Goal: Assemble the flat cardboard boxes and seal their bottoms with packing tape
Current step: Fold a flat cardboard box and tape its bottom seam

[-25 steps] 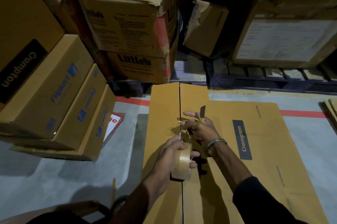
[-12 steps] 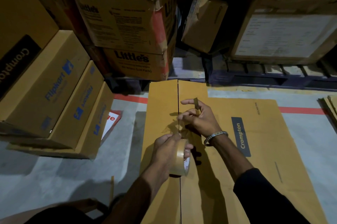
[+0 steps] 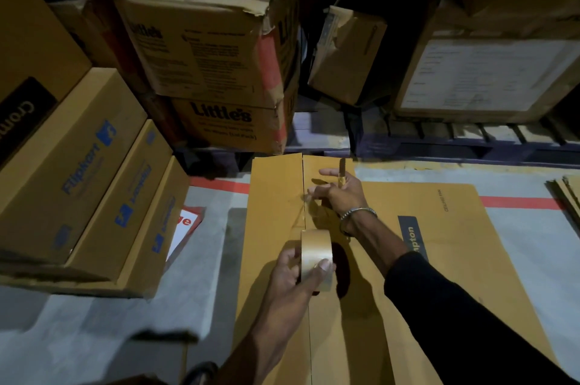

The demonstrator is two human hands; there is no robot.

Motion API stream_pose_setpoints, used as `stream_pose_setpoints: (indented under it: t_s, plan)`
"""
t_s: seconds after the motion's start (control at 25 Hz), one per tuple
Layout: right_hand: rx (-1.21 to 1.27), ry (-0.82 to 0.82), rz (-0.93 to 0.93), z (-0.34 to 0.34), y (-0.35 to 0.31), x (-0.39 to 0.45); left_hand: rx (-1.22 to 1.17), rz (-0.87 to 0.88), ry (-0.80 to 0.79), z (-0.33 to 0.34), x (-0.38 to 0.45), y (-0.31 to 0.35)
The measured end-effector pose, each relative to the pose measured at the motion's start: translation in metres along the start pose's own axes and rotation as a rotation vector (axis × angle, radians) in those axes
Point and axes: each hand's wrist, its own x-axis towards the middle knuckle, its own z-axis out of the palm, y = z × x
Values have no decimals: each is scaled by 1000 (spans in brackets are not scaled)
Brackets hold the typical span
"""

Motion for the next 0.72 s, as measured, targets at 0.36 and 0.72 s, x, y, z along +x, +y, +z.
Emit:
stream_pose_setpoints:
  t_s: [0.36, 0.72]
  plan:
    - [-42, 80, -96, 19, -48, 93, 82, 6, -119, -8, 13, -12]
    - [-146, 74, -140, 35, -57, 172, 35, 1, -165, -20, 31, -25]
